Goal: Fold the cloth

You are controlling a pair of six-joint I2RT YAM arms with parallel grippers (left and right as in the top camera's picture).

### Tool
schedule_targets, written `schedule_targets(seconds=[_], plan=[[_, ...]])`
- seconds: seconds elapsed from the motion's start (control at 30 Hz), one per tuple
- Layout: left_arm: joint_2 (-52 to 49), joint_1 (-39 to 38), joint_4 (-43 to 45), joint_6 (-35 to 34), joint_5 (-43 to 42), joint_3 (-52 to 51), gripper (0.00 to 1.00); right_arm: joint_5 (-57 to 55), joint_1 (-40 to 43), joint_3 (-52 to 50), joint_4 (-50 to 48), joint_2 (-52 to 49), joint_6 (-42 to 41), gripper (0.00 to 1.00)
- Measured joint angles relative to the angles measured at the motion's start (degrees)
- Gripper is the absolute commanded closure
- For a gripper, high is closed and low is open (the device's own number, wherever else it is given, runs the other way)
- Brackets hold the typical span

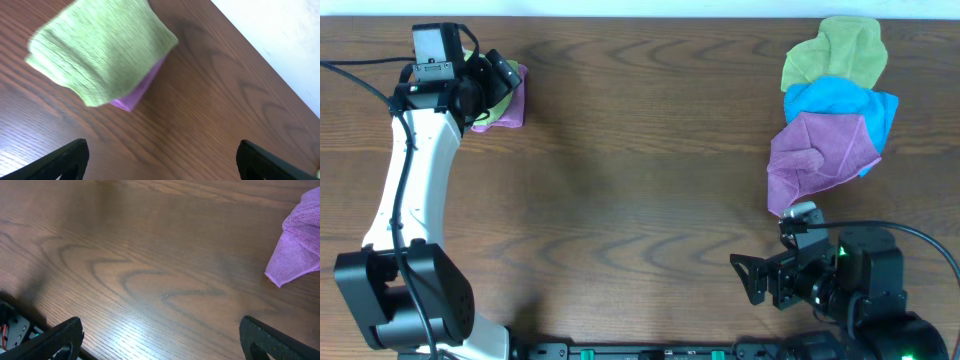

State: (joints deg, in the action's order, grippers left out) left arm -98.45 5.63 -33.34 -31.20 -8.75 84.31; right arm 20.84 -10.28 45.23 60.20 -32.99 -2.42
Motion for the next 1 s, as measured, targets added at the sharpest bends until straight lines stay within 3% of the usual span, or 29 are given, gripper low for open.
schedule_targets(seconds=[0.13, 0.37, 0.53, 0.77, 1.0], plan=[[-1.44, 0.00, 4.15, 0.02, 3.52, 0.13, 0.05, 0.00, 0.00, 0.00, 0.00, 0.02, 0.00, 0.01], [-15.19, 0.00, 9.64, 0.02, 4.98, 0.57, 0.05, 0.02, 0.00, 0.00, 0.02, 0.00, 0.00, 0.01], [-18.40, 0.00, 9.33, 0.02, 4.83, 0.57, 0.05, 0.00, 0.00, 0.00, 0.00, 0.00, 0.00, 0.01], [-13.57, 0.00, 6.16, 0.04, 0.72, 0.57, 0.05, 0.00, 0.00, 0.00, 0.02, 0.00, 0.00, 0.01], [1.44, 0.00, -1.95, 0.35, -2.78, 0.59, 0.05, 0.00, 0.00, 0.00, 0.02, 0.02, -0.02, 0.01]])
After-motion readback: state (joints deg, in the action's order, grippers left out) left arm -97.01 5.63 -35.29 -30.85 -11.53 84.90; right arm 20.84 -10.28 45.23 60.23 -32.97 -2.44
